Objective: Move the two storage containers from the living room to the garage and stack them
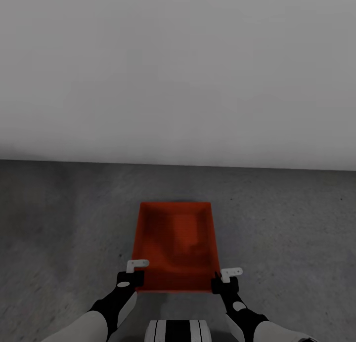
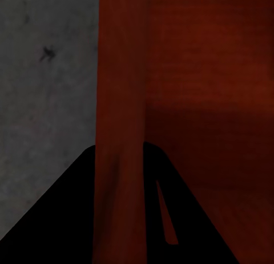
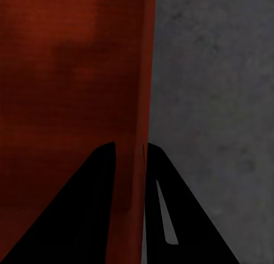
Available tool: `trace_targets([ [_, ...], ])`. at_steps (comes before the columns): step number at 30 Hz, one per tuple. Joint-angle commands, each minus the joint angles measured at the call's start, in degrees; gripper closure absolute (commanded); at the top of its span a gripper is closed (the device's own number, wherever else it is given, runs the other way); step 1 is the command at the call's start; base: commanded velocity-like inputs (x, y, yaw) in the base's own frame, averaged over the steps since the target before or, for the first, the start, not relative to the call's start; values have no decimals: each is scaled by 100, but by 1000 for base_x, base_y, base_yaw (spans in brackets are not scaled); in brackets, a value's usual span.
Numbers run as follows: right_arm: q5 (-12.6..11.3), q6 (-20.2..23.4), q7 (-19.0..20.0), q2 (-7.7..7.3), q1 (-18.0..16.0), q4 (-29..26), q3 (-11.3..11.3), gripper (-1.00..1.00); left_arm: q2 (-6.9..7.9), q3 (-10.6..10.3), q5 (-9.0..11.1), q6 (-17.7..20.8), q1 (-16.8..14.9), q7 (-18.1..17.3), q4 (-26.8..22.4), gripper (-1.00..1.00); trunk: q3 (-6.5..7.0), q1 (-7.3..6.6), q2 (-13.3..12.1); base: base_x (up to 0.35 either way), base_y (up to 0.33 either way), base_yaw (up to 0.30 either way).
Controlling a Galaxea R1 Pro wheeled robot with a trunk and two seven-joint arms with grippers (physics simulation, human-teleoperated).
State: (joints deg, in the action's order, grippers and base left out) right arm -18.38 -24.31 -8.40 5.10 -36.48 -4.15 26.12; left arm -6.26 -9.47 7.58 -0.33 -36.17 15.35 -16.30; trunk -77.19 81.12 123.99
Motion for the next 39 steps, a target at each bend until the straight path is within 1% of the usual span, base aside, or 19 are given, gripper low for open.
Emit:
trace_targets([
  [1, 19, 216, 93, 0, 0, 107, -142, 100, 55, 355, 104, 226, -4, 100, 13, 100, -3, 1, 0, 0, 0, 0],
  [22, 52, 217, 100, 0, 0, 107, -134, 100, 56, 350, 90, 226, -4, 102, 18, 100, -3, 1, 0, 0, 0, 0],
  [23, 50, 217, 101, 0, 0, 107, -134, -100, 57, 350, 92, 228, -4, 101, 19, 100, -3, 1, 0, 0, 0, 0],
  [24, 47, 216, 101, 0, 0, 107, -134, -100, 56, 346, 88, 232, -4, 100, 26, 100, -3, 1, 0, 0, 0, 0],
  [25, 47, 216, 101, 0, 0, 107, -134, -100, 56, 345, 88, 233, -4, 102, 29, -100, -3, 1, 0, 0, 0, 0],
  [39, 70, 216, 101, 0, 0, 107, -134, -100, 58, 341, 87, 226, -4, 100, 6, -100, -3, 1, 0, 0, 0, 0],
])
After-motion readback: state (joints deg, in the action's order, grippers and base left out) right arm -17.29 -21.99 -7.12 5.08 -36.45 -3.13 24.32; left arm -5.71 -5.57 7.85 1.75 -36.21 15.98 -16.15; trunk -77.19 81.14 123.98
